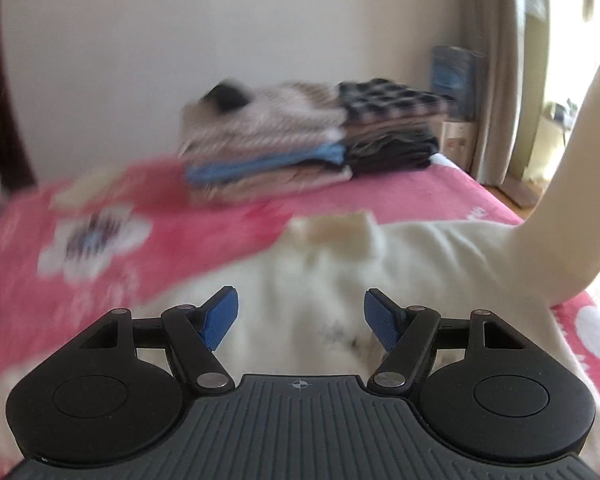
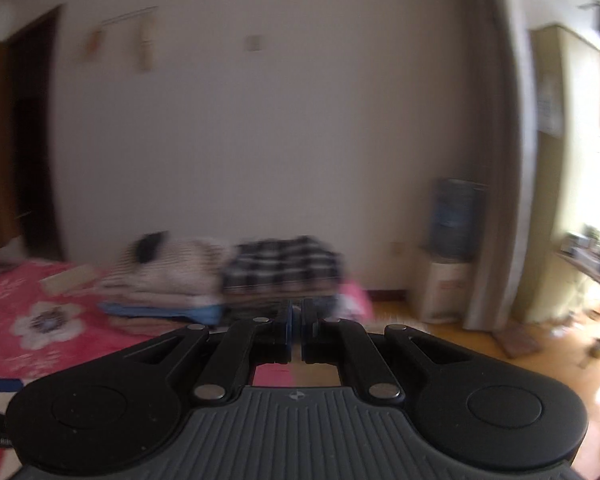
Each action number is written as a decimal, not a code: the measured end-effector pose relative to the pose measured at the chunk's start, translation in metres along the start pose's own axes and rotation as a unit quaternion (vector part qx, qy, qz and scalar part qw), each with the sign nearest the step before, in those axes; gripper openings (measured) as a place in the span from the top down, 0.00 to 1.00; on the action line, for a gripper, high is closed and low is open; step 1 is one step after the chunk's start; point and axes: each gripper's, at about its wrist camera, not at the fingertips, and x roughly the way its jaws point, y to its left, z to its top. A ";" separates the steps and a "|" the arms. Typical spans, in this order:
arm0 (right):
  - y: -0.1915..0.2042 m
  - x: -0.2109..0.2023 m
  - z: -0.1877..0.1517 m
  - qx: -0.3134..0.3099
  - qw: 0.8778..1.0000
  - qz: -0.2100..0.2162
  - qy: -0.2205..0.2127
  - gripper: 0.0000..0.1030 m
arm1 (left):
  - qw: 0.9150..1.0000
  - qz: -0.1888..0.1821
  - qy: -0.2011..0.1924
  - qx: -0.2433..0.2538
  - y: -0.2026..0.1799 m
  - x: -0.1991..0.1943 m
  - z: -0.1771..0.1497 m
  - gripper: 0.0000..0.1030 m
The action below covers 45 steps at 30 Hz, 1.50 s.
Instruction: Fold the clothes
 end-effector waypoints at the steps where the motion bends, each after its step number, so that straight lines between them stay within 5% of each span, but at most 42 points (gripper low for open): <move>1: 0.015 0.000 -0.002 -0.005 1.000 0.017 0.004 0.97 | 1.000 -0.010 0.014 -0.019 0.012 -0.003 -0.006 0.32; 9: 0.114 0.074 -0.053 0.007 0.986 0.123 0.109 0.97 | 0.990 -0.077 0.074 -0.089 0.046 -0.001 -0.070 0.32; 13: 0.136 0.130 -0.093 0.069 0.958 0.173 0.216 0.94 | 0.981 -0.126 0.088 -0.116 0.044 0.010 -0.091 0.32; 16: 0.140 0.152 -0.116 0.109 0.931 0.206 0.281 0.72 | 0.972 -0.165 0.107 -0.130 0.040 0.023 -0.099 0.32; 21: 0.119 0.128 -0.126 0.132 0.934 0.215 0.254 0.61 | 0.970 -0.167 0.121 -0.125 0.029 0.038 -0.104 0.32; 29: 0.061 0.091 -0.189 0.244 0.910 0.187 0.279 0.62 | 0.965 -0.155 0.092 -0.190 0.031 0.065 -0.095 0.32; 34: 0.039 0.067 -0.241 0.270 0.913 0.149 0.266 0.67 | 0.977 -0.124 0.057 -0.166 0.018 0.091 -0.074 0.32; 38: 0.023 0.052 -0.272 0.313 0.904 0.140 0.255 0.70 | 0.986 -0.094 0.027 -0.135 0.005 0.107 -0.064 0.33; 45: 0.019 0.047 -0.285 0.334 0.902 0.139 0.237 0.71 | 0.988 -0.068 0.036 -0.131 -0.004 0.131 -0.064 0.43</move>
